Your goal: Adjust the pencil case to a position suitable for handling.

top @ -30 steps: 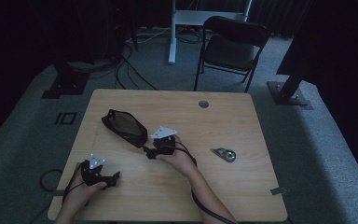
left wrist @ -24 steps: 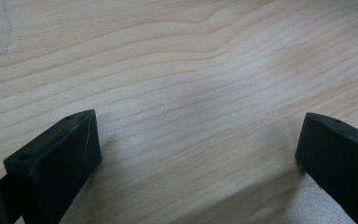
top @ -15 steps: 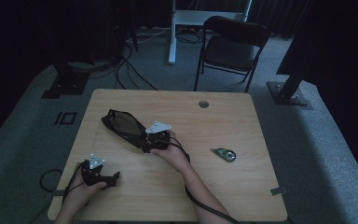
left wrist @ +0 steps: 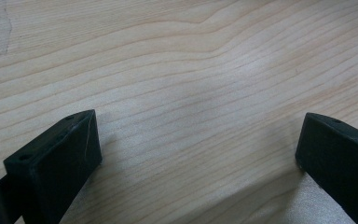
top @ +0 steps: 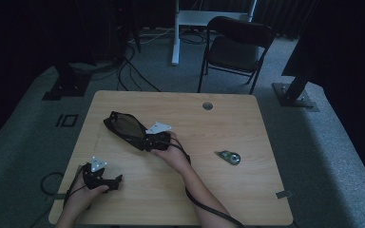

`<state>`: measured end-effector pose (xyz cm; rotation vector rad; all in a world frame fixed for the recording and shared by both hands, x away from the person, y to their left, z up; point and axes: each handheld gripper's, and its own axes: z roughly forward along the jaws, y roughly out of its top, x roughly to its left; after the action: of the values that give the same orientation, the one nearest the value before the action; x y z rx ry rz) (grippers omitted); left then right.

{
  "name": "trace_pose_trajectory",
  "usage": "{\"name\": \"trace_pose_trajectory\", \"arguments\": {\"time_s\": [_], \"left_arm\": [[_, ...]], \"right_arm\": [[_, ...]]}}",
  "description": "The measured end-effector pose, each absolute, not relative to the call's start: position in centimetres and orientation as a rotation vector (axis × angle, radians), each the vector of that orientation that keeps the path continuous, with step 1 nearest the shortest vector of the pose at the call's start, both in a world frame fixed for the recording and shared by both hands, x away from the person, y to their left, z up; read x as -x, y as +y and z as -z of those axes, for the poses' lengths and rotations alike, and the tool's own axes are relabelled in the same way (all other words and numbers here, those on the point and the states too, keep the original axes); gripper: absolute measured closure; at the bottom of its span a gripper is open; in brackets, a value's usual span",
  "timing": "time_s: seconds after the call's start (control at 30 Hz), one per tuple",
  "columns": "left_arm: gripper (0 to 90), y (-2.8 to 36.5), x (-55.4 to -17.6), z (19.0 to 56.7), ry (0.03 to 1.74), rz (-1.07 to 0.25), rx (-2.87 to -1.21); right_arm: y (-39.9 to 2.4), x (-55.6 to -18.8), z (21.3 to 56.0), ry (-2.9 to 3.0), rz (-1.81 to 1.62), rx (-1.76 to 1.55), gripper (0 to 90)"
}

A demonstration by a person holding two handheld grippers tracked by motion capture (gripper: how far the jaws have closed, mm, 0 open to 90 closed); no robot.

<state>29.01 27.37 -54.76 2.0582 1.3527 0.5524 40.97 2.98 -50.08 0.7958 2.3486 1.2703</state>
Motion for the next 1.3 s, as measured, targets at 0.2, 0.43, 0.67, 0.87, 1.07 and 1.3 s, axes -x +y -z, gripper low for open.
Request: {"name": "trace_pose_trajectory", "arguments": {"time_s": [0.2, 0.43, 0.67, 0.87, 1.07, 1.3], "left_arm": [[0.2, 27.4, -29.0, 54.8, 1.353, -0.553, -2.058], [0.2, 27.4, -29.0, 54.8, 1.352, -0.552, -2.059], [0.2, 27.4, -29.0, 54.8, 1.353, -0.553, -2.059], [0.2, 27.4, -29.0, 54.8, 1.353, -0.552, -2.058], [0.2, 27.4, -29.0, 54.8, 1.353, -0.552, -2.058], [0.2, 27.4, -29.0, 54.8, 1.354, -0.553, -2.056]], "right_arm": [[3.3, -41.0, 50.2, 2.348, -1.233, -0.804, 66.1], [3.0, -40.9, 50.0, 2.331, -1.254, -0.832, 73.0], [2.3, -40.5, 50.2, 2.334, -1.255, -0.823, 73.1], [1.3, -40.1, 50.1, 2.33, -1.244, -0.829, 73.2], [-0.2, -39.7, 50.1, 2.315, -1.24, -0.853, 73.2], [-2.4, -39.2, 50.2, 2.292, -1.22, -0.879, 73.2]]}}
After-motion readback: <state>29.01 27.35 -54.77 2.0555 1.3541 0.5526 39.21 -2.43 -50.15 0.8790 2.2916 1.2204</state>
